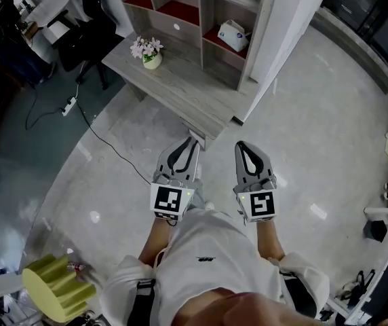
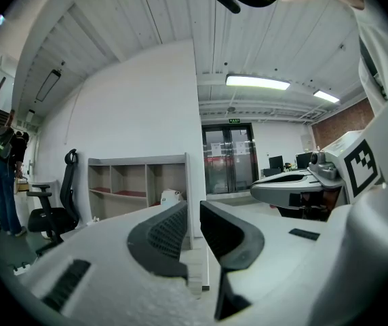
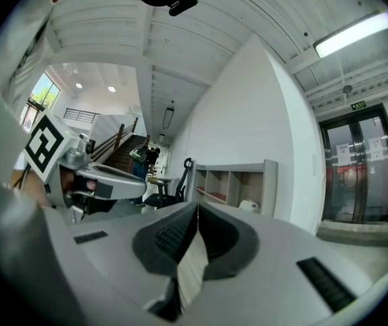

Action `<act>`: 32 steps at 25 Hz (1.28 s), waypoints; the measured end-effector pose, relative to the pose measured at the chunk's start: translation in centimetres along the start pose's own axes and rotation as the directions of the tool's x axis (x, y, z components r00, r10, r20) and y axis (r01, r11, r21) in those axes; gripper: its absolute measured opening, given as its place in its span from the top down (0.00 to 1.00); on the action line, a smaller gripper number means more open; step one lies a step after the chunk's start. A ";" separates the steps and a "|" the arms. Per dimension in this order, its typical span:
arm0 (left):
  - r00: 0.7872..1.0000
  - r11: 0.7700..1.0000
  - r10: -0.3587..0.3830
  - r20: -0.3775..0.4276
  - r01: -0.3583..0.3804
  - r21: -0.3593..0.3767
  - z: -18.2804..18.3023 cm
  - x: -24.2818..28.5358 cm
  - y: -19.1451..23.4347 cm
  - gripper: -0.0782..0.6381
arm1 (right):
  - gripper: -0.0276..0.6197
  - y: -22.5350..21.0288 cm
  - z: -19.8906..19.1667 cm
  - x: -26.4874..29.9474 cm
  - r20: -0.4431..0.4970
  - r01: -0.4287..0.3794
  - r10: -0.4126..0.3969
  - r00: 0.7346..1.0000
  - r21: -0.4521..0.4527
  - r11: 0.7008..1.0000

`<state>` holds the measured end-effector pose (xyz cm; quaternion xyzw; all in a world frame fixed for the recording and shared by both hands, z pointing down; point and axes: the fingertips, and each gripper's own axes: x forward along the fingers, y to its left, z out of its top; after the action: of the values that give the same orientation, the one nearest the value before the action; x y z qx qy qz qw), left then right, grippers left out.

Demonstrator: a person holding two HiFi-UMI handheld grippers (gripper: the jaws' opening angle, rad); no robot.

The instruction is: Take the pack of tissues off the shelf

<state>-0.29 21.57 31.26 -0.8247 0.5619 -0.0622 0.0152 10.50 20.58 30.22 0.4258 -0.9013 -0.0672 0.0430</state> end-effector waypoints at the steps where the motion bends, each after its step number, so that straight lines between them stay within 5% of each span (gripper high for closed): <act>1: 1.000 1.000 -0.001 -0.001 0.001 -0.001 -0.1 0.5 0.4 0.83 | 0.92 -0.2 0.0 0.5 0.000 0.001 -0.001 1.000 0.001 1.000; 32: 0.995 0.995 -0.089 -0.043 0.087 -0.044 -2.3 15.9 15.1 0.83 | 0.92 -5.7 -1.6 20.4 -0.068 0.076 -0.077 0.995 -0.011 0.997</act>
<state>-8.82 1.30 33.48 -0.8473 0.5263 -0.0694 -0.0174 2.11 1.04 31.28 0.4618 -0.8821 -0.0580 0.0729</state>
